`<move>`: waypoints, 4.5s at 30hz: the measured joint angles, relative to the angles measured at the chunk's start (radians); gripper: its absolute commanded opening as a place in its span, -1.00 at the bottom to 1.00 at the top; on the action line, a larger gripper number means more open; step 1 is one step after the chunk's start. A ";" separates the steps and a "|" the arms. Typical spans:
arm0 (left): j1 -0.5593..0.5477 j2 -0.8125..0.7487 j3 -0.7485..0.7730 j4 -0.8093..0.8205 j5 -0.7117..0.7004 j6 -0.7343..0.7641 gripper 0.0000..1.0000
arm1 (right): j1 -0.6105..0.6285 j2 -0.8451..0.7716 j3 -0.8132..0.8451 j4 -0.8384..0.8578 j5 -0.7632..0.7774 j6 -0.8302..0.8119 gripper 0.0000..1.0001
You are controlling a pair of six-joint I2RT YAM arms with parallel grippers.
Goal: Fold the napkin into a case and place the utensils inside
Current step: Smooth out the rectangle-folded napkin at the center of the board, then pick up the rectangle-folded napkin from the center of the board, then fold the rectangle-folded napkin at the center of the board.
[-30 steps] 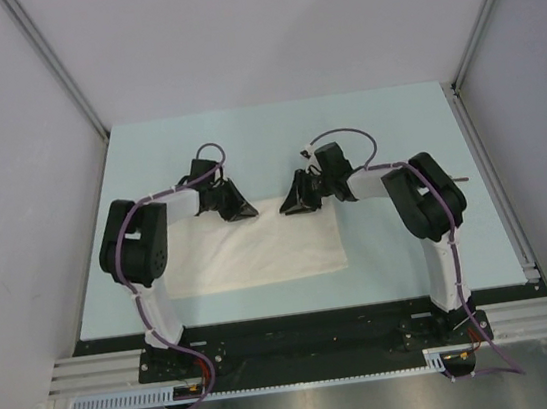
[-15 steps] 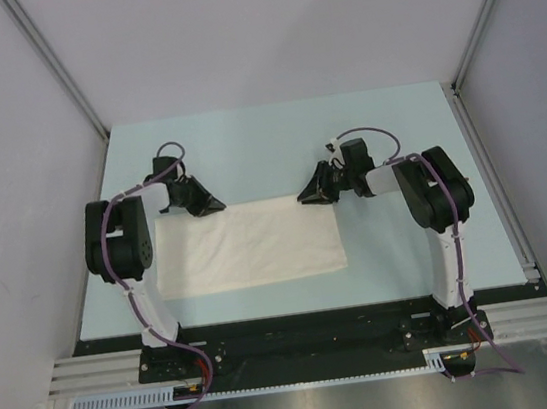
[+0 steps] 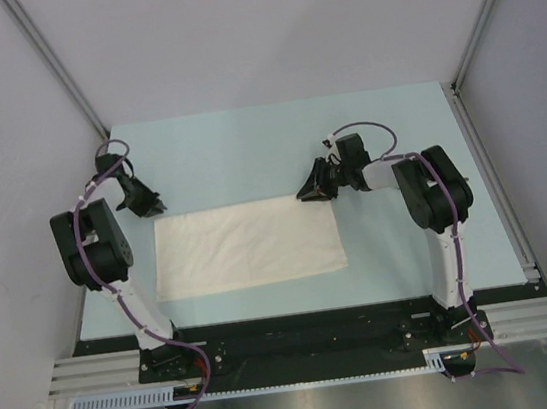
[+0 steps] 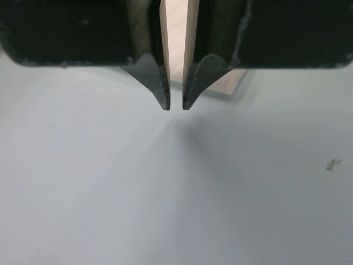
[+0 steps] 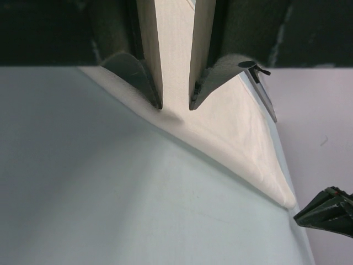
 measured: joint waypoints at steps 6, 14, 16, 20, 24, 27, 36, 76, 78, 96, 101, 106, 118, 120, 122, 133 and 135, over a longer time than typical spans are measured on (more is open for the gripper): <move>-0.005 -0.127 -0.064 0.018 -0.041 0.007 -0.57 | 0.054 0.000 0.088 -0.108 0.075 -0.061 -0.24; -0.178 -0.383 -0.356 0.200 0.150 -0.120 -0.58 | 0.197 0.024 0.207 -0.111 0.085 -0.034 -0.14; -0.245 -0.383 -0.402 0.235 0.190 -0.153 -0.59 | 0.226 0.056 0.241 -0.079 0.078 -0.011 -0.15; -0.384 -0.393 -0.473 0.267 0.233 -0.188 -0.56 | 0.255 0.135 0.285 -0.034 0.066 0.038 -0.15; -0.492 -0.470 -0.518 0.274 0.225 -0.184 -0.55 | 0.249 0.211 0.326 0.008 0.029 0.086 -0.15; -0.557 -0.541 -0.537 0.283 0.189 -0.175 -0.56 | 0.237 0.239 0.374 0.009 0.028 0.091 -0.11; -0.627 -0.678 -0.636 0.223 0.092 -0.132 -0.53 | 0.199 0.138 0.389 -0.230 0.096 -0.019 0.63; -0.627 -0.856 -0.545 0.146 0.141 -0.028 -0.45 | 0.373 -0.240 0.019 -0.726 0.886 -0.188 -0.13; -0.627 -0.856 -0.545 0.146 0.141 -0.029 -0.46 | 0.384 -0.240 0.016 -0.711 0.891 -0.183 -0.31; -0.627 -0.823 -0.533 0.148 0.159 -0.029 -0.44 | 0.142 -0.439 -0.216 -0.666 0.867 -0.256 -1.00; -0.625 -0.790 -0.533 0.164 0.164 -0.029 -0.44 | 0.030 -0.530 -0.235 -0.752 0.908 -0.315 -1.00; -0.610 -0.763 -0.534 0.170 0.166 -0.029 -0.45 | 0.055 -0.572 -0.193 -0.816 0.925 -0.346 -1.00; -0.449 -0.780 -0.589 0.079 0.035 -0.048 -0.46 | 0.454 -0.229 0.263 -0.866 0.888 -0.179 -1.00; -0.444 -0.790 -0.589 0.071 0.027 -0.047 -0.46 | 0.496 -0.158 0.306 -0.856 0.855 -0.142 -1.00; -0.442 -0.795 -0.589 0.070 0.025 -0.047 -0.46 | 0.522 -0.108 0.340 -0.850 0.823 -0.109 -1.00; -0.427 -0.792 -0.601 0.064 0.018 -0.047 -0.46 | 0.556 -0.057 0.425 -0.753 0.685 0.013 -1.00; -0.425 -0.789 -0.602 0.064 0.019 -0.047 -0.46 | 0.560 -0.053 0.425 -0.726 0.651 0.032 -1.00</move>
